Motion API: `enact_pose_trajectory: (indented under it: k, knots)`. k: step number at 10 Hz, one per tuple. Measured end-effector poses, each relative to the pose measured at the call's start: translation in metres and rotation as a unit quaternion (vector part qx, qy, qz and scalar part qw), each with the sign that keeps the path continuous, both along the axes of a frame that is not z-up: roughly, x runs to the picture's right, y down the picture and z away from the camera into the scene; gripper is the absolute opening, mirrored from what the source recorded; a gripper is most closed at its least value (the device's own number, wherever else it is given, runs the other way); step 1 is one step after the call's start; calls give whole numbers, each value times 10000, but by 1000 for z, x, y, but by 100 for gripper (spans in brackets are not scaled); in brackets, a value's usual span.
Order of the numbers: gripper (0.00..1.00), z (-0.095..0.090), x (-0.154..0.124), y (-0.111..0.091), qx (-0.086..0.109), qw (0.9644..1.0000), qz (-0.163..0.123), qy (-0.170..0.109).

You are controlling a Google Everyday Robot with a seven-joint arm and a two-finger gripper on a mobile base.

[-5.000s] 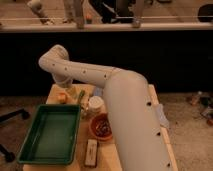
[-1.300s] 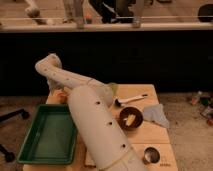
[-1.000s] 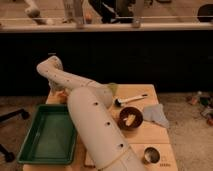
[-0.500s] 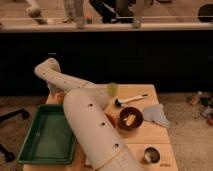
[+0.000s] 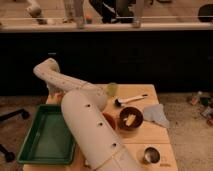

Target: Place apple in tray

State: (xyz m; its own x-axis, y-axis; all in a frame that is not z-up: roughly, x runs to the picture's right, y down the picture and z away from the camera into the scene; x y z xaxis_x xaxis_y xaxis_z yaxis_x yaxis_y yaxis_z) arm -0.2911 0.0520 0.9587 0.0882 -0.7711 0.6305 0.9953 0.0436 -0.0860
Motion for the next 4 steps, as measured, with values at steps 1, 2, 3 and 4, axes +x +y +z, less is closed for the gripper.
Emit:
enact_pose_trajectory:
  k: [1, 2, 3, 4]
  knots:
    - [59, -1, -1, 0, 8, 10000, 29, -51]
    - [48, -5, 1, -7, 60, 9996, 230, -169]
    - [38, -10, 9, -15, 125, 9985, 445, -290]
    - [28, -13, 17, -22, 191, 9971, 634, -388]
